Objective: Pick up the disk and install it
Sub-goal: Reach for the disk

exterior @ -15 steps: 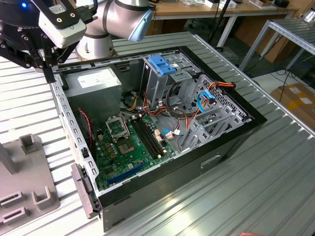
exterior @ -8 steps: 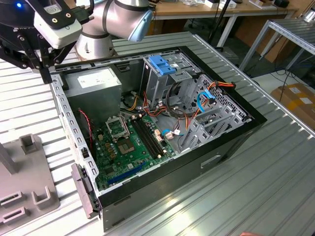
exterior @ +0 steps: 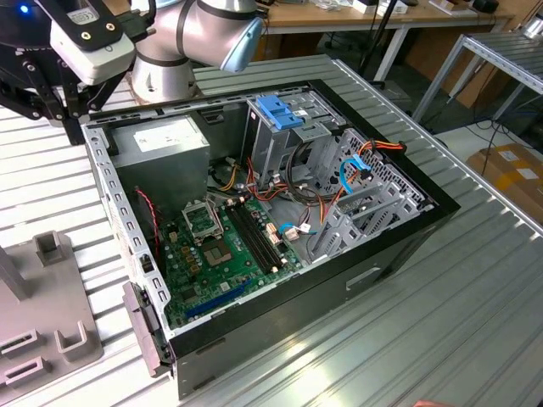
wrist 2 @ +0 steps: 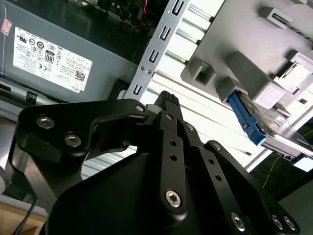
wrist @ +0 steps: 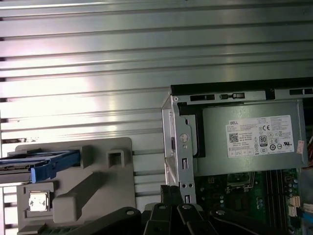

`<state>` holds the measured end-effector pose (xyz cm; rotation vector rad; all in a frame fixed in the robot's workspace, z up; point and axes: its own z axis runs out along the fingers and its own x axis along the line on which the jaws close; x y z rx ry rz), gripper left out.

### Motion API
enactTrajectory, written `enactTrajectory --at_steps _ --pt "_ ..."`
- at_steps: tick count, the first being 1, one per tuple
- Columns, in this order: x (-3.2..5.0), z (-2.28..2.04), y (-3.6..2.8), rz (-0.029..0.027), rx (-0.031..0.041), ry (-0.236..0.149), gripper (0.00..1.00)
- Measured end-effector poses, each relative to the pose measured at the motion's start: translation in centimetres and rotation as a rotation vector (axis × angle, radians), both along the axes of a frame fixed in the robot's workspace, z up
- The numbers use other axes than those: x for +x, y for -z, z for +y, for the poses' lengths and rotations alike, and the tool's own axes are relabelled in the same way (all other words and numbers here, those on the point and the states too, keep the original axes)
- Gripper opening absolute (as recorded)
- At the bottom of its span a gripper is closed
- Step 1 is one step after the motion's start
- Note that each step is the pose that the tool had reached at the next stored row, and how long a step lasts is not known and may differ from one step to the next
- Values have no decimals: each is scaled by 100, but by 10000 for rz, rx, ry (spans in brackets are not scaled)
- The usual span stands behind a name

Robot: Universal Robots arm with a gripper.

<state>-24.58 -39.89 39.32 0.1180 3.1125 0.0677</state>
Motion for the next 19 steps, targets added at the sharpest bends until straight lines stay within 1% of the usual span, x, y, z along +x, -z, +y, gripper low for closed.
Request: enactTrajectory --at_steps 3,9,15,19 --pt "-30 0 0 0 0 0 11" --pt "-61 0 0 0 0 0 11" --pt "-120 0 0 0 0 0 11" --pt "-197 0 0 0 0 0 11"
